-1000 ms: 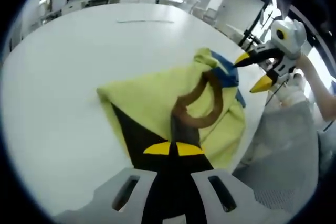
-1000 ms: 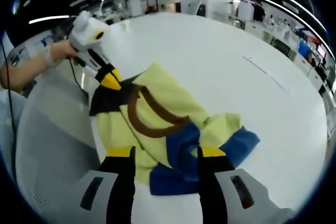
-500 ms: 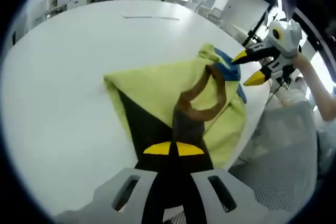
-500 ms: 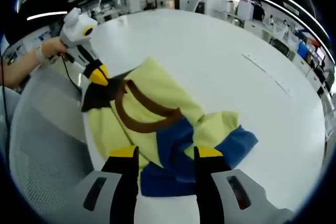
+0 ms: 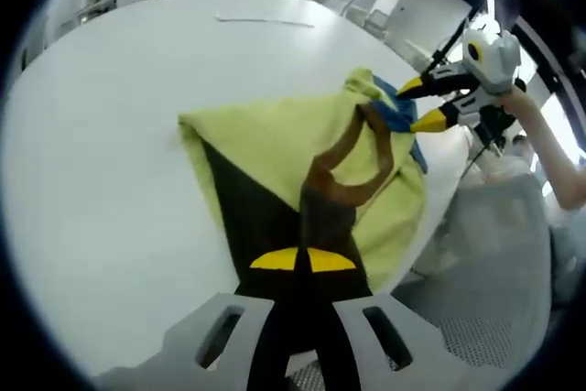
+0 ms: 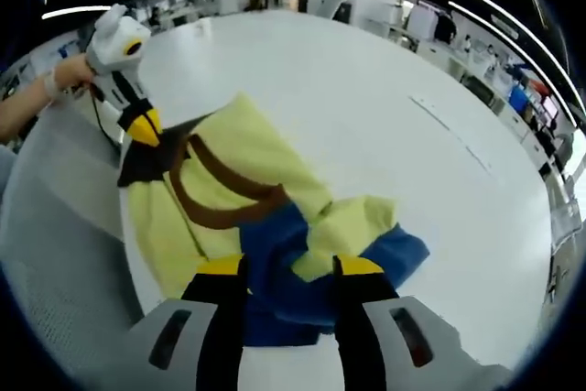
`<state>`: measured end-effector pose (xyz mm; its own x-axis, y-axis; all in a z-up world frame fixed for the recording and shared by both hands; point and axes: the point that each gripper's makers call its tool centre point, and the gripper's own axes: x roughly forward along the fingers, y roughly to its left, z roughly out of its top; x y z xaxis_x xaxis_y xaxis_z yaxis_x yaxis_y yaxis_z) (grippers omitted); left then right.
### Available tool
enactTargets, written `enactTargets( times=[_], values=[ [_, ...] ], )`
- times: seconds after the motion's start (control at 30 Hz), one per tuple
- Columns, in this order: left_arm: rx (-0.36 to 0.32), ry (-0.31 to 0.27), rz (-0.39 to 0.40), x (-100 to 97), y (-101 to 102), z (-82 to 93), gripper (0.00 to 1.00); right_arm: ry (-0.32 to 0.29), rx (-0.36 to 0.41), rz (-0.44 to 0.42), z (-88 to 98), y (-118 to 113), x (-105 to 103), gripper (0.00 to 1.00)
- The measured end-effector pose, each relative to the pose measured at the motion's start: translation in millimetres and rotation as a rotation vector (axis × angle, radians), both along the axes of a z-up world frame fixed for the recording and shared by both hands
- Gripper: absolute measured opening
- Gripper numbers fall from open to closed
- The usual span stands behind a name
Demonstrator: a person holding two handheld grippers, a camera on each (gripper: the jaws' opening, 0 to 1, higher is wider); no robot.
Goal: Fold the garment on the visible template until the final outline fits inside the template.
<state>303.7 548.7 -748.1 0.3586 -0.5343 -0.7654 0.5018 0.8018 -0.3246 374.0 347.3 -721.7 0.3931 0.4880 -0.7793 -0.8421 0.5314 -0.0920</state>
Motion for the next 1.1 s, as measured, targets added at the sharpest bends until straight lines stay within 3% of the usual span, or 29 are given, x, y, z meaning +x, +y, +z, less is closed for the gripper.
enactTargets(
  times=[0.17,0.63,0.83,1.1],
  values=[
    [0.002,0.001,-0.002,0.2,0.2,-0.7,0.0,-0.04,-0.019,-0.02,2.9,-6.1,7.3,0.37],
    [0.005,0.002,-0.01,0.1,-0.5,-0.9,0.0,-0.034,-0.083,-0.044,-9.3,-29.5,5.2,0.36],
    [0.008,0.0,-0.014,0.4,-0.8,0.0,0.0,-0.022,-0.083,-0.023,-13.1,-24.4,-3.1,0.32],
    [0.009,-0.002,-0.016,0.4,-0.9,0.4,0.0,-0.06,-0.116,0.007,-16.0,-21.9,-1.9,0.32]
  ],
)
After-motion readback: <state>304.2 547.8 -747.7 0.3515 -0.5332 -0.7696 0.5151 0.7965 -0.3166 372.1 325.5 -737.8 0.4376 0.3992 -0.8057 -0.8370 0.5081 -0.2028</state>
